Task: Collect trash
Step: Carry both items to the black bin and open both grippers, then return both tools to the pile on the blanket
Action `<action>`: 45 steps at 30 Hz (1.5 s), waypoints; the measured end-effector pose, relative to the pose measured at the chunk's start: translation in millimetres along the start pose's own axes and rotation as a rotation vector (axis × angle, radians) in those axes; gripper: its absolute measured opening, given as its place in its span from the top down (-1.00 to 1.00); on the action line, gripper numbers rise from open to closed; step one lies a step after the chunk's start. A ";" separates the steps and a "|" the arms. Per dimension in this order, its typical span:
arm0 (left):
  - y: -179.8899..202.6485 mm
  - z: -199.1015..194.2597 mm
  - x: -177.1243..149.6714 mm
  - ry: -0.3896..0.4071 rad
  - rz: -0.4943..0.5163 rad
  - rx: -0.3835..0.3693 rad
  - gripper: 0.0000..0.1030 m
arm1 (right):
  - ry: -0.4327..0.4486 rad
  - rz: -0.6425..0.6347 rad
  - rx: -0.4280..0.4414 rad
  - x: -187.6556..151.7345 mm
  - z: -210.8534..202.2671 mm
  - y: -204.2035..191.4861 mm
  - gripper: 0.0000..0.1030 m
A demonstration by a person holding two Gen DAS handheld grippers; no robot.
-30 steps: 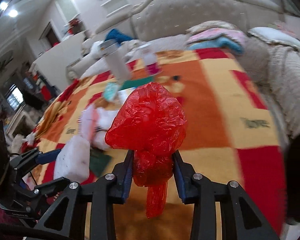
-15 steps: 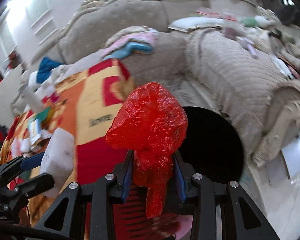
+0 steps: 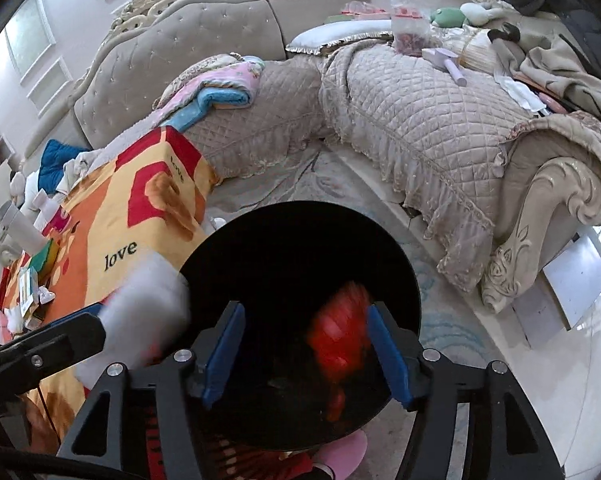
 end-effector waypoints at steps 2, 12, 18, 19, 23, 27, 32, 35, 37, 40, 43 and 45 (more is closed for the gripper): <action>-0.3 -2.6 -0.5 0.005 0.003 0.011 -0.52 | 0.000 0.007 0.005 -1.9 -0.8 0.3 -0.21; -17.6 -33.2 -9.5 0.057 0.030 0.172 -0.53 | -0.004 -0.013 0.030 -6.2 -3.9 -18.8 -0.27; -35.1 -61.2 -21.2 0.105 0.080 0.338 -0.53 | -0.010 -0.064 0.065 -11.6 -4.7 -52.5 -0.28; -39.3 -65.6 -23.3 0.111 0.080 0.355 -0.53 | -0.011 -0.075 0.072 -12.5 -5.1 -59.2 -0.29; -54.4 -82.4 -29.3 0.120 0.080 0.420 -0.53 | -0.016 -0.120 0.101 -16.6 -6.6 -88.0 -0.32; -73.1 -106.6 -39.8 0.132 0.068 0.483 -0.53 | -0.032 -0.177 0.142 -23.1 -6.5 -121.4 -0.36; -99.9 -146.7 -56.0 0.154 0.039 0.537 -0.53 | -0.064 -0.261 0.213 -35.1 -3.3 -172.0 -0.39; -122.2 -179.8 -68.2 0.170 0.010 0.571 -0.53 | -0.083 -0.304 0.248 -43.3 -0.6 -200.4 -0.39; -136.0 -200.6 -75.6 0.181 -0.013 0.592 -0.53 | -0.095 -0.329 0.278 -48.5 0.8 -221.3 -0.39; -158.7 -233.4 -89.5 0.201 -0.047 0.628 -0.53 | -0.113 -0.368 0.332 -55.9 -0.2 -255.6 -0.39; -185.3 -266.0 -105.6 0.219 -0.089 0.683 -0.53 | -0.121 -0.411 0.390 -61.6 -2.3 -292.6 -0.39; -207.5 -287.9 -118.6 0.222 -0.126 0.716 -0.53 | -0.125 -0.442 0.423 -67.0 -4.1 -318.7 -0.39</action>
Point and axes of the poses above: each gripper's, at about its wrist camera, not at the fingertips, and z roughly the way its jaws point, y to its right, x to its top, the point moved 3 cm from there along z, roughly the way its jaws point, and after that the axes turned 2 degrees about y, right-handed, at the moved point
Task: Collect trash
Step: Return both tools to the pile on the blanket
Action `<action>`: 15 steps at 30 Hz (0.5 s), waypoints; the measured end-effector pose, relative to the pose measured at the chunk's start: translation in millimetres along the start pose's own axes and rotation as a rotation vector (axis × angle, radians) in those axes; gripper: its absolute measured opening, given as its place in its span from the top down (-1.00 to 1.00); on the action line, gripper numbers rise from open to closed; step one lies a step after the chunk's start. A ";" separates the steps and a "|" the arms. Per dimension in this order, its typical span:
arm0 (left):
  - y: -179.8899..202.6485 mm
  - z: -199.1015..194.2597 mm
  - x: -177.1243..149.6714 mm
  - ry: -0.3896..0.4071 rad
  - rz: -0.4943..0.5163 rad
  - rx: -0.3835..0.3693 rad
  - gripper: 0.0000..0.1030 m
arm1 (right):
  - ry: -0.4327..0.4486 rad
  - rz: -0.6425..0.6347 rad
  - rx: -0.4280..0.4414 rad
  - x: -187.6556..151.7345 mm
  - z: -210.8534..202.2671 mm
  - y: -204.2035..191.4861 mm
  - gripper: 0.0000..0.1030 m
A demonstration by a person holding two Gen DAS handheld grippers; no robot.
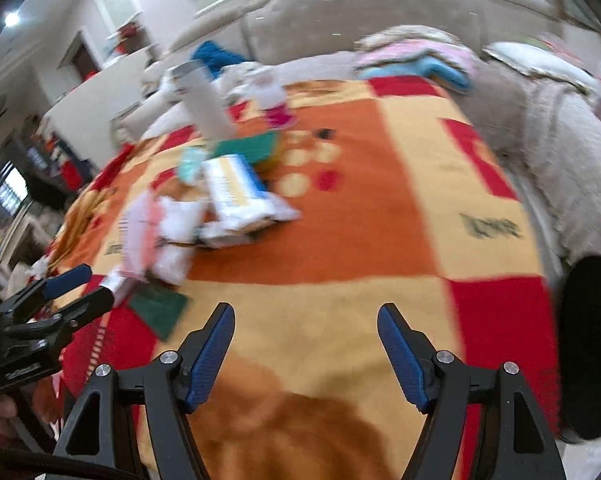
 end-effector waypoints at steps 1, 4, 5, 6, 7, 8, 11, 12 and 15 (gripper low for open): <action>-13.7 -0.8 -3.2 -0.003 -0.015 0.014 -0.53 | -0.002 -0.017 0.015 3.8 4.5 -11.7 -0.39; -49.8 0.4 -10.9 -0.005 -0.062 0.044 -0.53 | 0.002 -0.065 0.046 14.8 17.4 -44.3 -0.39; -61.0 3.1 -12.8 -0.012 -0.076 0.043 -0.53 | 0.003 -0.077 0.057 19.5 22.8 -54.8 -0.39; -68.2 6.7 -14.3 -0.022 -0.080 0.038 -0.52 | 0.001 -0.081 0.064 22.6 26.3 -60.4 -0.39; -71.7 10.3 -14.7 -0.034 -0.080 0.036 -0.53 | -0.004 -0.082 0.078 26.3 30.6 -67.1 -0.39; -74.2 14.2 -15.6 -0.046 -0.075 0.036 -0.53 | -0.009 -0.081 0.100 30.1 35.9 -75.4 -0.39; -77.7 26.8 -17.7 -0.073 -0.044 0.037 -0.53 | -0.019 -0.083 0.148 37.5 45.9 -93.3 -0.39; -78.2 29.5 -20.2 -0.080 -0.038 0.036 -0.53 | -0.023 -0.088 0.154 38.8 48.7 -98.3 -0.39; -77.4 32.4 -21.9 -0.078 -0.034 0.026 -0.53 | -0.041 -0.114 0.178 43.5 63.3 -116.1 -0.39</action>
Point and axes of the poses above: each gripper's, at about its wrist camera, not at the fingertips, and z roughly the way its jaws point, y to its right, x to its top, the point moved 3 cm from there along z, roughly the way its jaws point, and after that the axes turned 2 degrees about y, right-handed, at the moved point
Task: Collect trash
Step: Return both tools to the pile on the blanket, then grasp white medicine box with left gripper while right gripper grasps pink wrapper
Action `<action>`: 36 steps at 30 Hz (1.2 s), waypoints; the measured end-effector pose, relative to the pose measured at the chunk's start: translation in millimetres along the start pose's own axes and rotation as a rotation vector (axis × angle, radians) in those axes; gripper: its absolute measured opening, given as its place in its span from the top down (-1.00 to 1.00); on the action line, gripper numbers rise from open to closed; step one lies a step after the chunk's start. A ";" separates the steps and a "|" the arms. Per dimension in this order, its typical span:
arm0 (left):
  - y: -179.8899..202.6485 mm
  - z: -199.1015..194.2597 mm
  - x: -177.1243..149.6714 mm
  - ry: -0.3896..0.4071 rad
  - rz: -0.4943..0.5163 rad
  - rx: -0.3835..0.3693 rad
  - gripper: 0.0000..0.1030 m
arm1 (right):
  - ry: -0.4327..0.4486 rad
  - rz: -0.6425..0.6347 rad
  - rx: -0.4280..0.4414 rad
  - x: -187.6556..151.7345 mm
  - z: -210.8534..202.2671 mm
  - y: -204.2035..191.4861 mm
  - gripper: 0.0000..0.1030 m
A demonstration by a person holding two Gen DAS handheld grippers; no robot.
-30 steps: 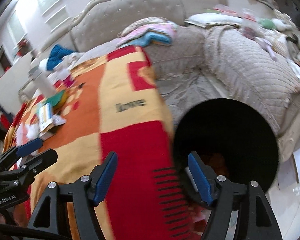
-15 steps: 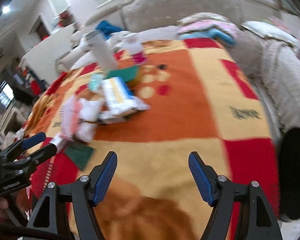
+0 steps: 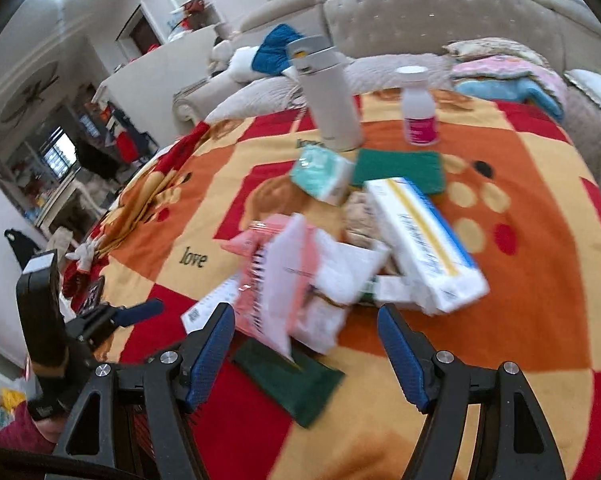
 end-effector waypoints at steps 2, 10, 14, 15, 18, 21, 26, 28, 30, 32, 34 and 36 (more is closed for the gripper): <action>-1.3 2.6 -1.0 -0.001 0.003 0.004 -0.53 | -0.017 -0.010 0.015 3.5 14.4 -7.3 -0.38; 0.6 13.5 7.4 -0.002 0.015 -0.001 -0.53 | -0.028 0.002 0.022 1.9 38.9 -4.4 0.58; 8.6 26.6 15.4 -0.014 0.052 0.006 -0.52 | 0.027 0.013 0.009 4.4 6.5 10.1 0.68; 10.2 30.0 16.6 -0.019 0.058 0.006 -0.52 | 0.038 0.016 0.005 4.4 -1.8 13.3 0.68; 17.2 43.0 21.4 -0.034 0.080 0.014 -0.52 | 0.067 0.025 -0.012 3.6 -21.7 23.9 0.68; 16.3 50.9 24.9 -0.044 0.042 -0.001 -0.47 | 0.062 0.041 -0.022 -0.6 -30.0 34.2 0.68; 6.9 45.0 23.2 -0.053 -0.034 -0.070 -0.02 | -0.009 0.002 -0.056 -17.9 -25.7 40.9 0.68; 6.5 36.4 20.7 -0.041 -0.012 -0.049 0.07 | -0.041 -0.013 -0.077 -24.8 -24.1 44.4 0.61; 4.4 24.7 17.5 -0.020 0.001 -0.028 0.08 | -0.045 0.023 -0.101 -32.3 -27.7 55.1 -0.14; 0.5 15.3 13.7 -0.008 -0.007 -0.020 0.08 | -0.039 0.073 -0.091 -38.2 -32.8 65.3 -0.31; -5.4 7.1 8.1 -0.010 -0.031 -0.021 0.09 | -0.042 0.123 -0.063 -43.1 -34.0 70.7 -0.31; -9.2 2.5 3.1 -0.017 -0.056 -0.036 0.09 | -0.051 0.176 -0.031 -46.4 -29.4 72.4 -0.32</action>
Point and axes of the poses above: each gripper's, at about its wrist camera, not at the fingertips, and z roughly the way its jaws point, y to its right, x to its top, the point moved 3 cm from there along z, roughly the way its jaws point, and after that the axes turned 2 degrees about y, right-handed, at the moved point
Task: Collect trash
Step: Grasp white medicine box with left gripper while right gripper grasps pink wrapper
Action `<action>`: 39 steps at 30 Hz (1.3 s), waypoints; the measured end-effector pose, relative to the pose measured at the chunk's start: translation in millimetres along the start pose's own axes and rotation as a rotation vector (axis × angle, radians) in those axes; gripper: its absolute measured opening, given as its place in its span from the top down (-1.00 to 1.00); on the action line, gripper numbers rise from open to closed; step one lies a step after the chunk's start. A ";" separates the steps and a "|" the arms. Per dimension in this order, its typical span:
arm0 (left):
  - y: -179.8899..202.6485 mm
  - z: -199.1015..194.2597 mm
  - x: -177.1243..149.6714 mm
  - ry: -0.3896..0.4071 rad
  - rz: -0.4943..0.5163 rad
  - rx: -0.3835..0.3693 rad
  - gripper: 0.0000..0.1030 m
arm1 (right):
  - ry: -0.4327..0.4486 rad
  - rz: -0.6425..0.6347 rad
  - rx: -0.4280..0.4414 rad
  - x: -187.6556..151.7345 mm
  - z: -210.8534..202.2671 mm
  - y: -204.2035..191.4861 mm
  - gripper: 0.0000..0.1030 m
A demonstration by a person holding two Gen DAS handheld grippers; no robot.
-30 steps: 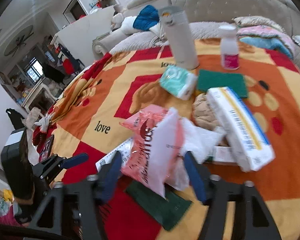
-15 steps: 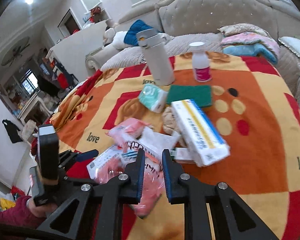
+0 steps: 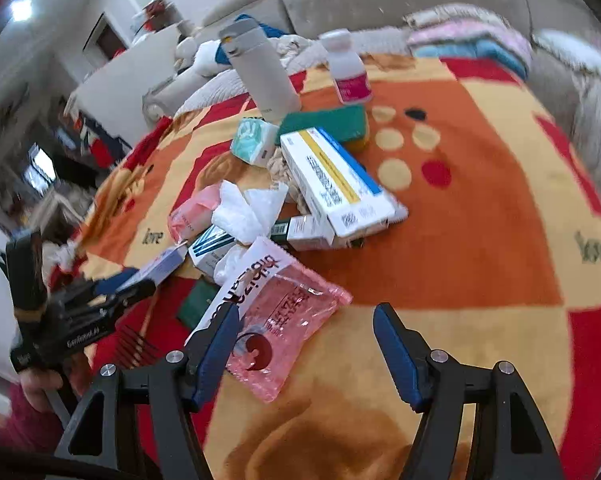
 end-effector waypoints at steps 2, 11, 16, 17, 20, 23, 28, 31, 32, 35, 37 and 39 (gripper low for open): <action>-2.3 -4.0 -4.1 -0.005 -0.023 -0.025 0.09 | -0.007 0.056 0.036 -1.2 8.9 -1.5 -0.41; 2.3 -26.5 -14.6 0.021 -0.013 -0.025 0.09 | -0.036 0.193 0.147 -3.9 34.9 -18.6 -0.55; 5.4 -30.5 -14.2 0.032 -0.002 -0.032 0.09 | -0.007 0.218 0.133 -3.2 18.3 -14.3 -0.74; 5.7 -30.3 -13.4 0.034 -0.001 -0.033 0.09 | -0.018 0.219 0.127 -4.6 17.0 -14.1 -0.74; 8.9 -31.6 -11.9 0.041 -0.003 -0.040 0.09 | -0.037 0.217 0.094 -8.5 13.6 -10.5 -0.74; 11.3 -35.2 -10.5 0.051 0.007 -0.039 0.09 | -0.048 0.211 0.030 -14.0 8.9 -0.2 -0.74; 12.3 -34.7 -9.3 0.055 0.006 -0.041 0.09 | -0.054 0.234 -0.003 -16.6 -1.5 14.5 -0.74; 14.6 -34.2 -9.5 0.058 0.007 -0.043 0.09 | -0.031 0.248 0.015 -14.9 -9.4 16.4 -0.74; 15.3 -34.2 -9.4 0.058 0.009 -0.042 0.09 | -0.023 0.256 0.026 -13.9 -11.7 16.4 -0.74; 15.8 -35.6 -9.1 0.062 0.014 -0.040 0.09 | -0.003 0.279 0.050 -12.2 -14.2 13.6 -0.74; 14.4 -36.7 -8.5 0.065 0.009 -0.041 0.09 | 0.014 0.293 0.053 -9.9 -15.2 13.1 -0.75; 14.0 -36.4 -8.0 0.067 0.003 -0.043 0.09 | -0.004 0.303 0.066 -10.8 -7.5 10.8 -0.81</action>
Point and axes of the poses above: each gripper's, at about its wrist camera, not at the fingertips, and z roughly the way its jaws point, y to its right, x to its top, the point moved 3 cm from there along z, roughly the way its jaws point, and after that the axes turned 2 degrees about y, right-handed, at the moved point
